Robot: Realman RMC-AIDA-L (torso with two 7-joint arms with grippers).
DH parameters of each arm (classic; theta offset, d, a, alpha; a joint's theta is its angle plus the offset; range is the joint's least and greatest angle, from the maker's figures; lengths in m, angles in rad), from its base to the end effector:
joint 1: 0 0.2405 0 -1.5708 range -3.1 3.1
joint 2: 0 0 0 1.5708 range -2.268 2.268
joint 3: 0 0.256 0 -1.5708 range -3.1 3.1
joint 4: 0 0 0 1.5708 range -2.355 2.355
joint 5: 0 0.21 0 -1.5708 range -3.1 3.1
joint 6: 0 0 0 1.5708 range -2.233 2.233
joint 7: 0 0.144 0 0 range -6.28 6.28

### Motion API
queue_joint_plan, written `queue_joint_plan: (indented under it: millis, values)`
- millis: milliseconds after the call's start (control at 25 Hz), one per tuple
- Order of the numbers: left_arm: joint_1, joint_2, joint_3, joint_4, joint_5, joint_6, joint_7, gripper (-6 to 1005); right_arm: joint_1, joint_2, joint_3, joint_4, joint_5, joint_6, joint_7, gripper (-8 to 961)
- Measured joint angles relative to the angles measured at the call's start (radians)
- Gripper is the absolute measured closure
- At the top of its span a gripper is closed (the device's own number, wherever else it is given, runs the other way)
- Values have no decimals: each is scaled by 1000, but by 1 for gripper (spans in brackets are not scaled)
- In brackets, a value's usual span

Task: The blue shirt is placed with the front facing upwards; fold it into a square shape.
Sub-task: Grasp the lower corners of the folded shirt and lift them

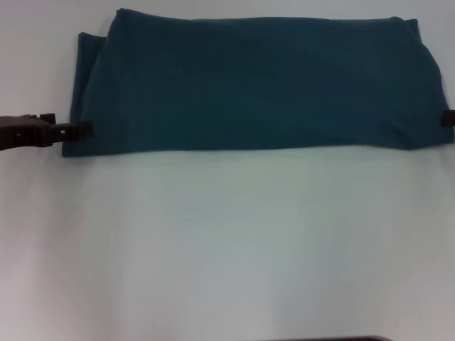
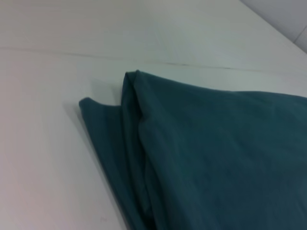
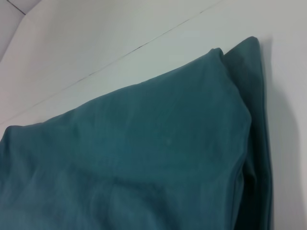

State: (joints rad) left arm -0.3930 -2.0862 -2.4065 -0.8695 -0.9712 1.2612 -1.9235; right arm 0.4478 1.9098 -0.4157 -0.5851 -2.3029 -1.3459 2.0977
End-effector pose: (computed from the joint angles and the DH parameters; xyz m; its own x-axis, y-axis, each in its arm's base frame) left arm -0.3299 0.3322 0.0313 0.5387 0.7054 0.4607 0.8424 -0.4409 -0.3098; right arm 0.3848 0.3156 0.0791 0.1589 -0.8148 -0.5576 -0.9862 -0.1040 -0.1291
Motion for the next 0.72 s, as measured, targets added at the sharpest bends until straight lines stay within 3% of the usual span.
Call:
queue_joint_plan:
  millis: [720]
  values:
    - [-30, -1, 6, 25, 76, 18, -68, 62, 0, -5, 0, -7, 0, -8, 3, 944]
